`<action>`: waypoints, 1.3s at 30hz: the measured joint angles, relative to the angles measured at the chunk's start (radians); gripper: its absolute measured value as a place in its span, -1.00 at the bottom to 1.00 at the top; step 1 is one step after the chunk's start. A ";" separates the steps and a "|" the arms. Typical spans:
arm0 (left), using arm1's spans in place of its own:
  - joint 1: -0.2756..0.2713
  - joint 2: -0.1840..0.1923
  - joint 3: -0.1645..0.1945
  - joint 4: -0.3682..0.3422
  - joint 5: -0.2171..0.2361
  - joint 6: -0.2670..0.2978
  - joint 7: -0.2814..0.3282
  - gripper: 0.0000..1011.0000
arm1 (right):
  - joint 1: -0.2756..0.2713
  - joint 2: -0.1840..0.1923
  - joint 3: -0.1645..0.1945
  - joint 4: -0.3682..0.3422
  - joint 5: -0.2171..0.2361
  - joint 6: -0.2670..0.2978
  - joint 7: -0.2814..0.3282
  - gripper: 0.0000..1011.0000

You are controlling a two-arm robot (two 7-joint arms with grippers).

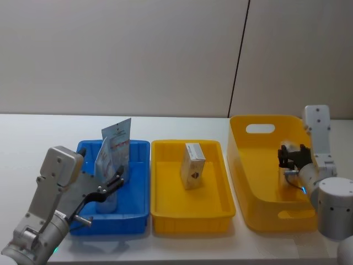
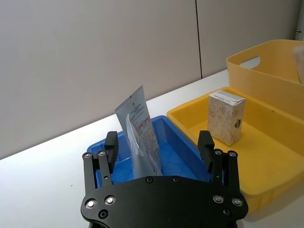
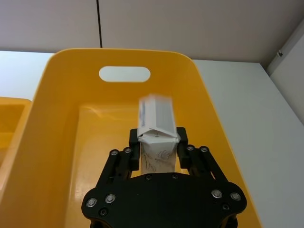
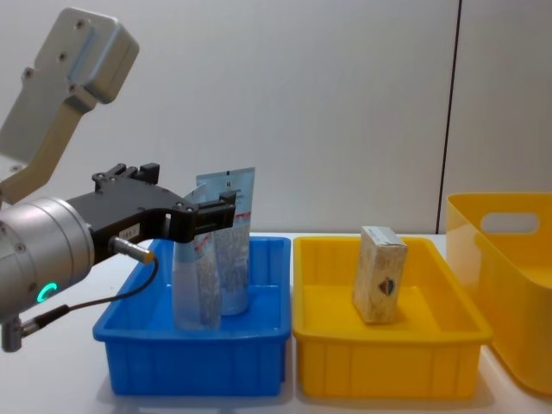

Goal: Bimanual collaborative sorting of washing and personal care products

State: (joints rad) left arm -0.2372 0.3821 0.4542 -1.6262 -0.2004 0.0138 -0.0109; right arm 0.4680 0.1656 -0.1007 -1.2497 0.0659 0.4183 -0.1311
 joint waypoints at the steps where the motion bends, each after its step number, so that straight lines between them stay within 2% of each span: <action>1: 0.000 0.000 0.000 0.000 0.000 0.000 0.000 0.98 | 0.001 0.000 0.000 0.002 -0.001 0.001 0.000 -0.14; 4: 0.000 0.000 0.000 0.000 0.000 0.000 0.000 0.98 | 0.004 0.000 0.002 0.013 -0.003 0.003 -0.002 0.13; 5: 0.000 0.000 0.000 0.000 0.000 0.000 0.000 0.98 | 0.005 0.000 0.002 0.015 -0.003 0.004 -0.002 0.13; 8: 0.000 0.000 0.000 0.000 0.000 0.000 0.000 0.98 | 0.008 0.001 0.003 0.024 -0.006 0.007 -0.004 0.34; 9: 0.000 0.000 0.000 0.000 0.000 0.000 0.000 0.98 | 0.008 0.001 0.003 0.024 -0.006 0.007 -0.004 0.34; 10: 0.000 0.000 0.000 0.000 0.000 0.000 0.000 0.98 | 0.009 0.001 0.003 0.027 -0.006 0.007 -0.005 0.47; 19: 0.000 0.000 0.000 0.000 0.000 0.000 0.000 0.98 | 0.012 0.002 0.004 0.038 -0.008 0.011 -0.006 0.98; 27: 0.002 0.002 -0.005 -0.003 -0.001 0.004 -0.001 0.98 | 0.014 0.002 0.005 0.043 -0.009 0.012 -0.007 0.99; 39: 0.015 0.010 -0.034 -0.016 -0.018 0.038 -0.005 0.98 | 0.015 0.002 0.005 0.047 -0.010 0.013 -0.008 0.99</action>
State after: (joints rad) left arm -0.2219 0.3919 0.4198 -1.6422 -0.2188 0.0523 -0.0158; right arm 0.4827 0.1672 -0.0957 -1.2031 0.0557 0.4318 -0.1388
